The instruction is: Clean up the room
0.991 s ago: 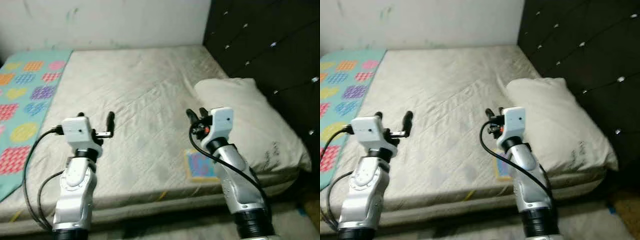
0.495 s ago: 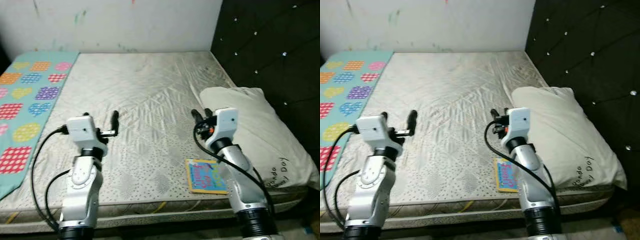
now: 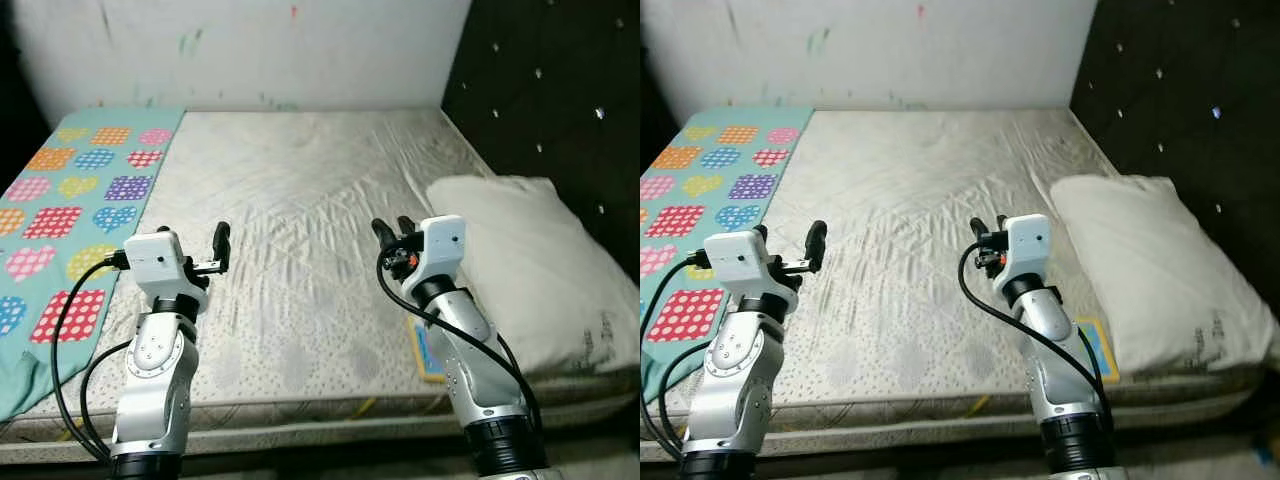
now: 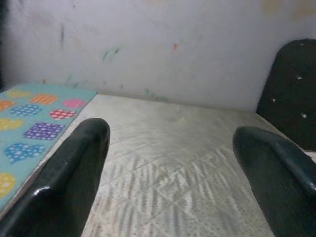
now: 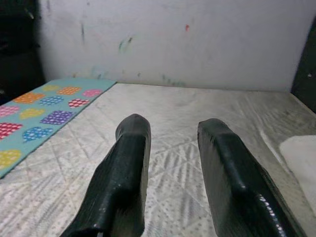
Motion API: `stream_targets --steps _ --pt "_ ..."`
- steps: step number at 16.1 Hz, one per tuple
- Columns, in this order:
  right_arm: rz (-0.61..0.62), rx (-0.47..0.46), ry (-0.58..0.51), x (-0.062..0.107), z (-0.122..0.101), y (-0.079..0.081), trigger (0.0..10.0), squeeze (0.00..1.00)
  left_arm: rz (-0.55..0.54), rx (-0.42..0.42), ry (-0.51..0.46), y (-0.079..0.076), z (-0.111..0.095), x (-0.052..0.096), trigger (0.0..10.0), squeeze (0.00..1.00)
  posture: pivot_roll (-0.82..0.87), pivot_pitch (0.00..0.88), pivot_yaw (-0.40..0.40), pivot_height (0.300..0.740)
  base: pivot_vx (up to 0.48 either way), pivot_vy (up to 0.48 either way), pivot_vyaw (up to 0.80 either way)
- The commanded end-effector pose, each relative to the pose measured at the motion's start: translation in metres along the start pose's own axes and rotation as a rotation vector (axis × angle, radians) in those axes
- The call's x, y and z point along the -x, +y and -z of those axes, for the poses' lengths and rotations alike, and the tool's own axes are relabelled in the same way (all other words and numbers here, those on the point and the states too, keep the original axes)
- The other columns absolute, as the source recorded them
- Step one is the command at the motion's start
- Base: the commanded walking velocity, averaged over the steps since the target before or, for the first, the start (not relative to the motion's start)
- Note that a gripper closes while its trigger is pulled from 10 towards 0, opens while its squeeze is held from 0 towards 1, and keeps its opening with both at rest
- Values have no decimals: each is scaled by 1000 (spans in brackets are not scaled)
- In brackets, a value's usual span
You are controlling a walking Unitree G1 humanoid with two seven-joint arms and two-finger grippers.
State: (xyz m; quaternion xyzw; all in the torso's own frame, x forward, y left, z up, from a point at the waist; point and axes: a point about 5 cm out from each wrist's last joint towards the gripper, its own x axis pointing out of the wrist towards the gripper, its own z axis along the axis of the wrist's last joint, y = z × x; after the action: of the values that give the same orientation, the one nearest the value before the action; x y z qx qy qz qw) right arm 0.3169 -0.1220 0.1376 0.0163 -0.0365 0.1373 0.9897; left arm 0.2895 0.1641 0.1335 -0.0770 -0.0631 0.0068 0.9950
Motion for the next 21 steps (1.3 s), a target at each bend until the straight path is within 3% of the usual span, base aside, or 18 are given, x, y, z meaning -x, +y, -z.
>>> stream_targets --steps 1,12,15,18,21 --pt "13 1 -10 0 -2 -4 10000 0 16 -3 14 -3 1 0 10000 0 -168 0 -7 740 0 476 0" --pt "-17 7 -4 0 -1 0 10000 0 12 -5 11 -3 1 -1 10000 0 -170 0 -6 740 0 476 0" --pt "-19 4 -6 1 0 0 10000 0 43 -28 -5 -3 -1 3 10000 0 -167 0 -2 740 0 0 340" --pt "-7 9 2 8 3 -6 10000 0 22 -50 16 13 3 14 10000 0 -168 0 7 740 0 0 0" --pt "-16 39 10 11 4 -8 10000 0 19 -50 23 16 5 18 10000 0 -170 0 6 740 190 0 0"
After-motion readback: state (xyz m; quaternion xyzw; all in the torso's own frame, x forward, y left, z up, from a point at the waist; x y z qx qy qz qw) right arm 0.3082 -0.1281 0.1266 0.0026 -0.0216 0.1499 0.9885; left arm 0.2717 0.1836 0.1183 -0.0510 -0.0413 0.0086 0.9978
